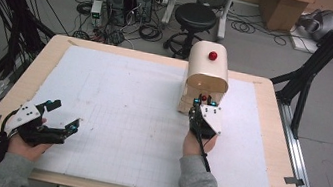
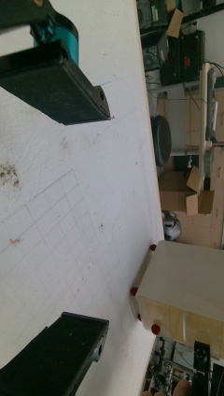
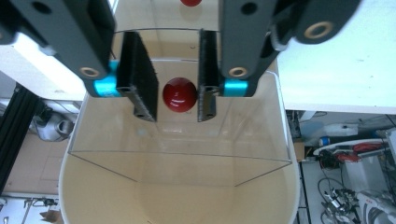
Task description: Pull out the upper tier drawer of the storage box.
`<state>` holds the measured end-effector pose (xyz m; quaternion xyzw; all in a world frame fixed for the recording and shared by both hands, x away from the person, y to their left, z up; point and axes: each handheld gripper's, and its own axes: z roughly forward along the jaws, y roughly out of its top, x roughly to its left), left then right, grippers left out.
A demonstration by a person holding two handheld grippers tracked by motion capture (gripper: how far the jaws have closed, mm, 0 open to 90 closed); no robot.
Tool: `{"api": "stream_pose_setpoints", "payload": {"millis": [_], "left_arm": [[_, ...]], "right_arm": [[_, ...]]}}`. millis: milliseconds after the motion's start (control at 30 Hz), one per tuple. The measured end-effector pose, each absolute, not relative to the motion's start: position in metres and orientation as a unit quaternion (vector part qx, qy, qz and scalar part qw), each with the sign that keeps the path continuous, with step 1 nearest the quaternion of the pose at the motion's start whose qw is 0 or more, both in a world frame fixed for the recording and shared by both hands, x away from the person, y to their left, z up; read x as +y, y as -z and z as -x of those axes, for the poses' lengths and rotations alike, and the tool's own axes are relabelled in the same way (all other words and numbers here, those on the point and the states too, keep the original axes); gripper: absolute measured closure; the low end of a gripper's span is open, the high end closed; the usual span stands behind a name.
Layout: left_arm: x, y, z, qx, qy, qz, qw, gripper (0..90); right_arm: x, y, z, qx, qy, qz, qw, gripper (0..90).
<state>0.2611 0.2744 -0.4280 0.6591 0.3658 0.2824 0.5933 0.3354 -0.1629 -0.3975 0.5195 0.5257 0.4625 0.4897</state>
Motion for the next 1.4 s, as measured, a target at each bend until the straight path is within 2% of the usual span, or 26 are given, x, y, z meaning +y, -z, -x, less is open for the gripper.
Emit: {"api": "stream_pose_setpoints", "payload": {"millis": [200,900,1400], "left_arm": [[0.274,0.428,-0.261,0.366,-0.283,-0.659,0.593,2.9],[0.274,0.429,-0.262,0.368,-0.28,-0.659,0.594,2.9],[0.271,0.429,-0.263,0.365,-0.277,-0.659,0.596,2.9]], "right_arm": [[-0.161,0.398,-0.335,0.528,-0.457,-0.518,0.493,72.9],[-0.16,0.395,-0.33,0.531,-0.458,-0.518,0.49,73.3],[-0.16,0.394,-0.309,0.53,-0.465,-0.513,0.491,73.6]]}}
